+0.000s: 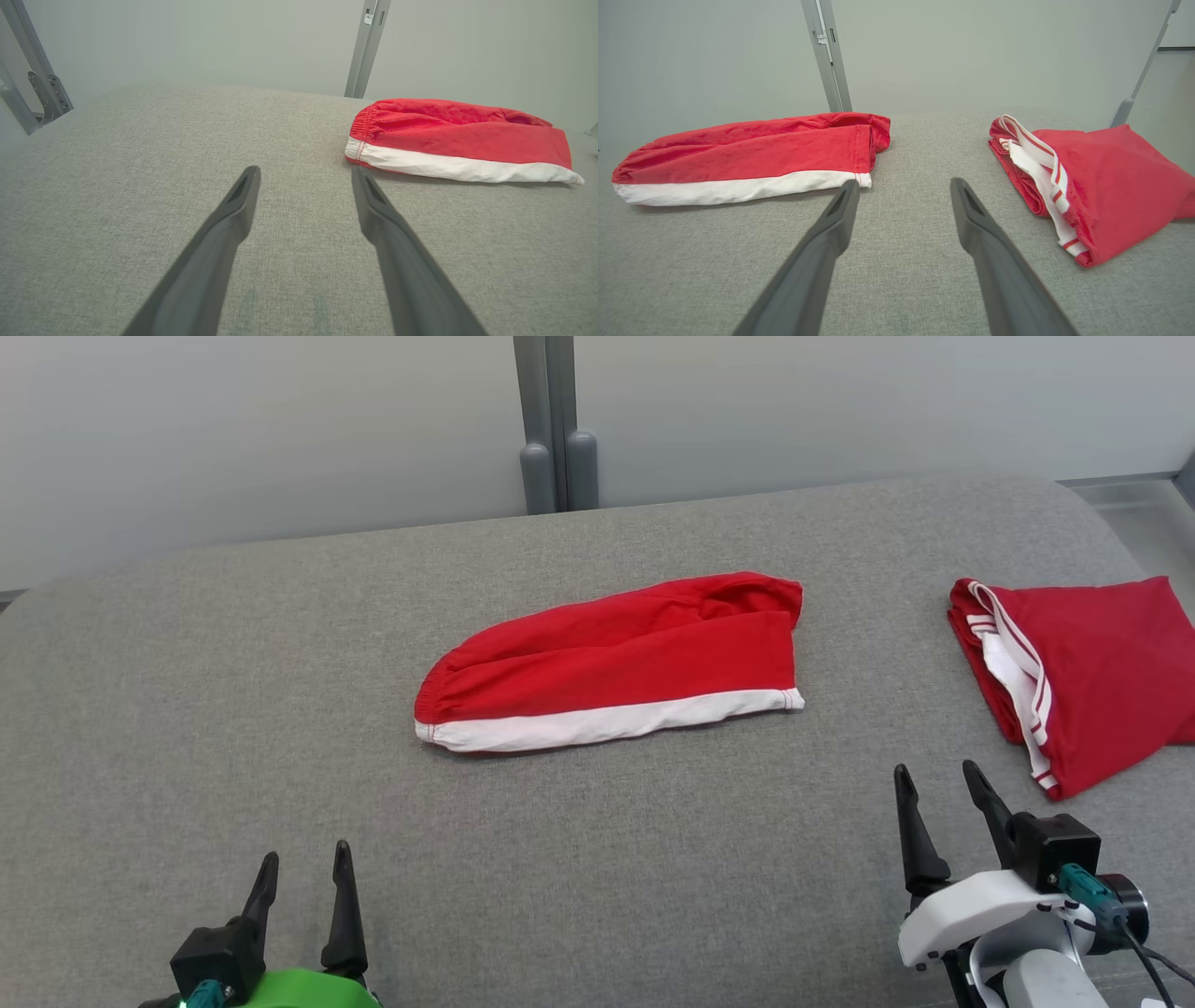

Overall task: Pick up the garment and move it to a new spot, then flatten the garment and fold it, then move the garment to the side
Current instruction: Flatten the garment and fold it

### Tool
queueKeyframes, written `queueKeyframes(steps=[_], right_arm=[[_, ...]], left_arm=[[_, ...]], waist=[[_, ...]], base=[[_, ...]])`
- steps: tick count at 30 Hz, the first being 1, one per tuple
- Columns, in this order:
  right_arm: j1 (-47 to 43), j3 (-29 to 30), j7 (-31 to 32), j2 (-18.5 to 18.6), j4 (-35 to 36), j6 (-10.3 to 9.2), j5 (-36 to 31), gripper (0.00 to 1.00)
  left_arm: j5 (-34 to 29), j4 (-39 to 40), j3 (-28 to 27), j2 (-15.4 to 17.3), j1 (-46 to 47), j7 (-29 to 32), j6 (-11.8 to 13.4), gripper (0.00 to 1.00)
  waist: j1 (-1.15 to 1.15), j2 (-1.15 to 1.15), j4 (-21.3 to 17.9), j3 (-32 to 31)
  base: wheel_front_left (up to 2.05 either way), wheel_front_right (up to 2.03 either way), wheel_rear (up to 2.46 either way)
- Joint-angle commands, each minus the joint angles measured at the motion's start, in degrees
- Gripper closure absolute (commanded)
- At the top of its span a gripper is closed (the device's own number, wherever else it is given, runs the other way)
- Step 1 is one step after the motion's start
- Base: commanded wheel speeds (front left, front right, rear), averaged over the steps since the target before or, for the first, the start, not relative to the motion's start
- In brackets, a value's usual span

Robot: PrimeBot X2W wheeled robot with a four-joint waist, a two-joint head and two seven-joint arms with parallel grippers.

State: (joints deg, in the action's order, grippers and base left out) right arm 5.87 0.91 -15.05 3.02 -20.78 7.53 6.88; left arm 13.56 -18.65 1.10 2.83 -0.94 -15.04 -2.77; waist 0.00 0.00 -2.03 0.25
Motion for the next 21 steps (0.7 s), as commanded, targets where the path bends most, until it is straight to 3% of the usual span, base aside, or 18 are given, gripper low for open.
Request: queueKeyframes(steps=[1, 21], right_arm=[[-0.48, -0.12, -0.16, 0.08, 0.19, -0.1, 0.19, 0.0], [11.43, -2.15, -0.16, -0.04, -0.99, -0.09, 0.52, 0.0]], left_arm=[[0.21, 0.28, 0.06, 0.18, -0.67, -0.14, 0.32, 0.0], [-0.8, -3.31, 4.59, 0.18, 15.85, -0.14, -1.49, 0.0]], waist=[[0.0, 0.0, 0.07, 0.25], [0.0, 0.0, 0.94, 16.35]], base=[[0.0, 0.0, 0.0], [0.0, 0.0, 0.0]])
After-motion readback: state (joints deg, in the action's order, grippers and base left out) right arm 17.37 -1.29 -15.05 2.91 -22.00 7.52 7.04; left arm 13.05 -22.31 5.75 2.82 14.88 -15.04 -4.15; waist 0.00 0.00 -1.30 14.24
